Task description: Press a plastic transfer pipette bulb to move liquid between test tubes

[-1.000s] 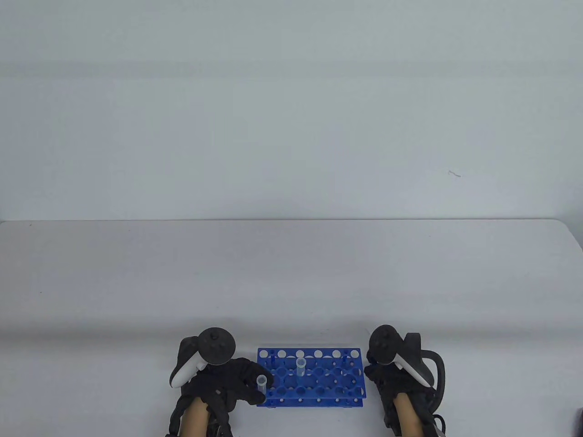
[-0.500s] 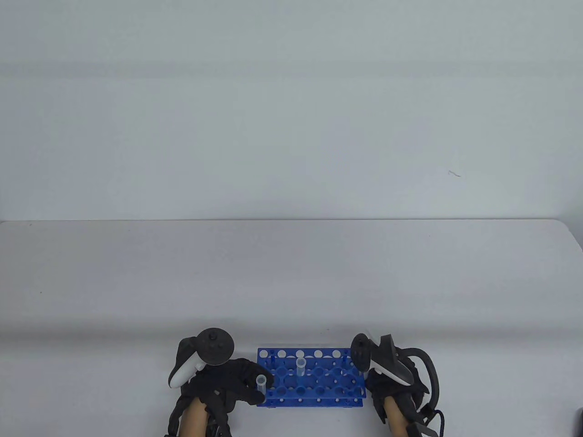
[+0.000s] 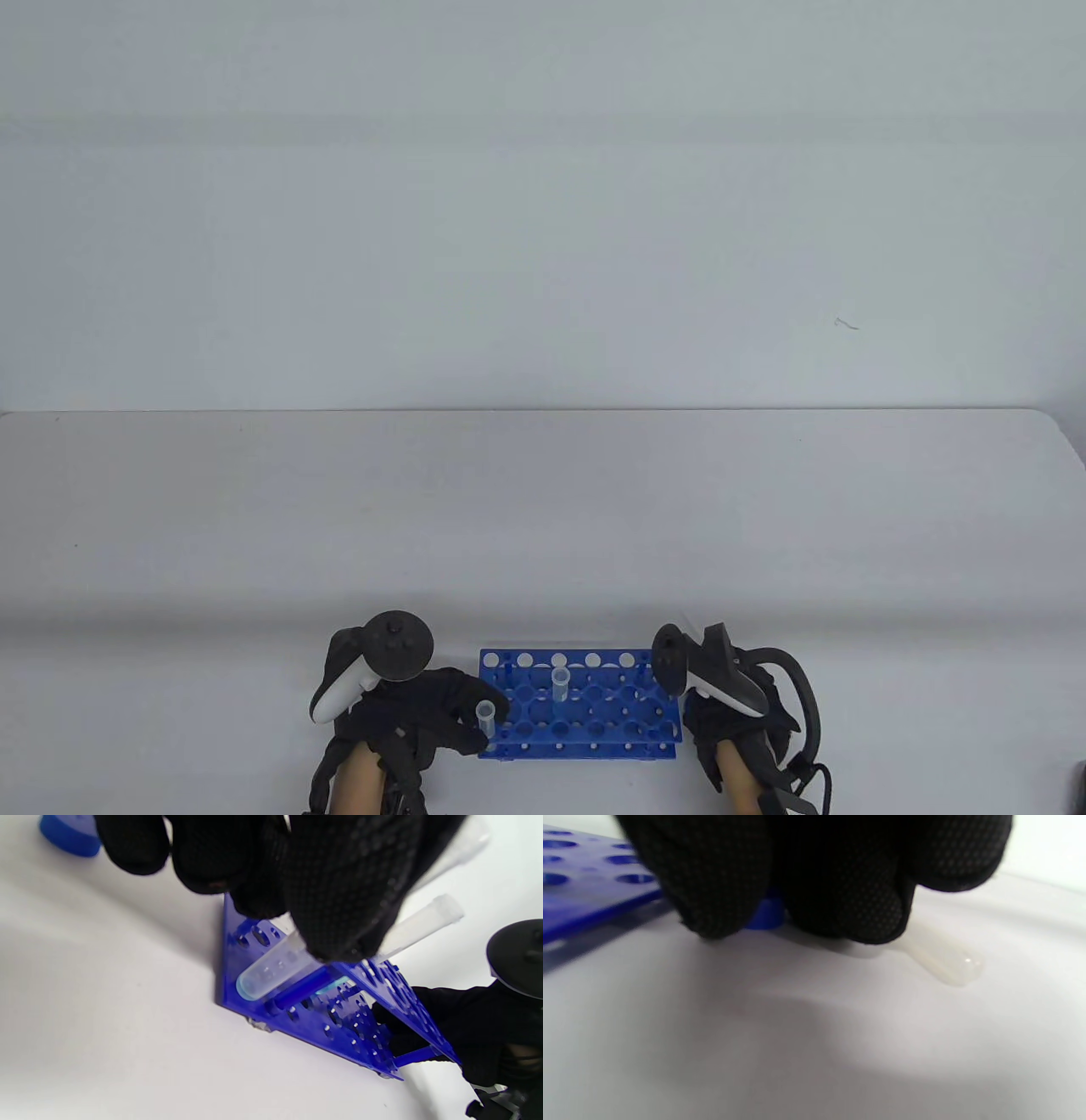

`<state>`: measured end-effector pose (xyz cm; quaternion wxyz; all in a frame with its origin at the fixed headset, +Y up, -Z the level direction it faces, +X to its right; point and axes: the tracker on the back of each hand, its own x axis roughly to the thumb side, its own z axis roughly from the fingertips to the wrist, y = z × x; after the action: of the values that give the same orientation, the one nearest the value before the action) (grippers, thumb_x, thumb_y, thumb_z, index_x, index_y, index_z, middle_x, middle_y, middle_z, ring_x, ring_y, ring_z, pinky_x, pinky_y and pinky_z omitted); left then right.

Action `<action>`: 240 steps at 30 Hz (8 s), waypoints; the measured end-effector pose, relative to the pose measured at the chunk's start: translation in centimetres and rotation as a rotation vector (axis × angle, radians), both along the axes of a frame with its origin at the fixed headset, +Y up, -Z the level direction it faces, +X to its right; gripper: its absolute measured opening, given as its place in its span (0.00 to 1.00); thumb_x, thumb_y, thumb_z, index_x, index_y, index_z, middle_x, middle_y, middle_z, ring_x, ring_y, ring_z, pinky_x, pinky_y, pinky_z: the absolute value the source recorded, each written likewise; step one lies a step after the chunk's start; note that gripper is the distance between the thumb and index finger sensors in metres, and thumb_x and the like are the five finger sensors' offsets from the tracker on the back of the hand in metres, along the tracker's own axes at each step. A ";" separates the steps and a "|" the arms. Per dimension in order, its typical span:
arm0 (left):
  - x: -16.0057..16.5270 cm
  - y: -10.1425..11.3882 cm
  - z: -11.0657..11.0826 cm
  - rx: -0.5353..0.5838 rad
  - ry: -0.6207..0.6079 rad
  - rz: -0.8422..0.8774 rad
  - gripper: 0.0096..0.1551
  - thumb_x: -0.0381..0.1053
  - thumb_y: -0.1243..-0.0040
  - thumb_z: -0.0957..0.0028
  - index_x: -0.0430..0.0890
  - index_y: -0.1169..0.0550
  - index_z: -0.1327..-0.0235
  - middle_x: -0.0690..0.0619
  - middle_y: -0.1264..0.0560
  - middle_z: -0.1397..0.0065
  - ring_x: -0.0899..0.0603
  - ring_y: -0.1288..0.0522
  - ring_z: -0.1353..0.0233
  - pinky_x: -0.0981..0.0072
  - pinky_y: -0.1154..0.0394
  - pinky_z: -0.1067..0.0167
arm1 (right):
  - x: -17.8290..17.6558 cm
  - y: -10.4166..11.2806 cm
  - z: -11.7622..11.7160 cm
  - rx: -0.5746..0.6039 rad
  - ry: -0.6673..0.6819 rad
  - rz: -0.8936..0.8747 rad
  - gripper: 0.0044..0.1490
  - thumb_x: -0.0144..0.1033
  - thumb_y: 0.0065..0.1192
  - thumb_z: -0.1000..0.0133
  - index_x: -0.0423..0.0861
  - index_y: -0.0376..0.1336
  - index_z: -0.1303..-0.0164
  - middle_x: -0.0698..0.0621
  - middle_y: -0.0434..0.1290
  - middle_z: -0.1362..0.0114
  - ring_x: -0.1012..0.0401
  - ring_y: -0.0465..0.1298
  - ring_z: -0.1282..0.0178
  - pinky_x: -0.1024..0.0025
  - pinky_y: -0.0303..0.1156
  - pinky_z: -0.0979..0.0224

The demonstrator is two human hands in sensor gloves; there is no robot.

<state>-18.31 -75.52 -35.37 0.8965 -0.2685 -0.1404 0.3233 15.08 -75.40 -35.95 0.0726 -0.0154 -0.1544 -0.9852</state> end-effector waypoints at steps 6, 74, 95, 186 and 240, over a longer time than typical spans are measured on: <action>-1.1 0.6 0.0 0.012 0.015 0.009 0.32 0.55 0.28 0.59 0.67 0.23 0.37 0.58 0.27 0.32 0.49 0.31 0.36 0.46 0.34 0.27 | 1.7 1.5 0.1 -0.025 -0.058 -0.148 0.40 0.41 0.74 0.60 0.47 0.65 0.35 0.48 0.78 0.37 0.57 0.80 0.50 0.56 0.74 0.44; -4.7 1.3 0.8 0.232 0.457 0.782 0.51 0.74 0.54 0.50 0.56 0.47 0.13 0.42 0.49 0.09 0.33 0.50 0.14 0.32 0.49 0.21 | 7.8 11.3 2.7 0.519 -0.227 -0.640 0.29 0.44 0.72 0.56 0.44 0.73 0.47 0.51 0.87 0.56 0.59 0.87 0.63 0.57 0.81 0.51; -5.1 1.4 0.6 0.232 0.459 0.761 0.50 0.74 0.54 0.49 0.56 0.46 0.13 0.41 0.48 0.09 0.32 0.50 0.14 0.31 0.49 0.21 | -8.8 24.5 4.6 0.517 0.489 -0.078 0.27 0.42 0.70 0.58 0.48 0.73 0.49 0.53 0.84 0.53 0.58 0.85 0.58 0.55 0.79 0.45; -5.0 1.4 0.6 0.236 0.456 0.736 0.50 0.73 0.54 0.49 0.56 0.45 0.13 0.41 0.47 0.09 0.32 0.49 0.15 0.31 0.49 0.21 | -7.3 21.5 5.6 0.537 0.474 -0.327 0.29 0.41 0.71 0.57 0.48 0.72 0.44 0.53 0.83 0.49 0.57 0.84 0.53 0.53 0.76 0.40; -5.1 1.4 0.6 0.240 0.452 0.729 0.50 0.74 0.54 0.49 0.56 0.45 0.13 0.41 0.47 0.10 0.32 0.49 0.15 0.31 0.49 0.21 | -16.9 14.9 7.0 0.620 0.782 -0.147 0.24 0.46 0.69 0.62 0.51 0.77 0.58 0.58 0.86 0.61 0.61 0.86 0.63 0.57 0.80 0.45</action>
<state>-23.38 -74.12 -34.82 0.7569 -0.0180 -0.0628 0.6502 -1.86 -60.52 -28.92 0.0564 -0.3718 0.1858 -0.9078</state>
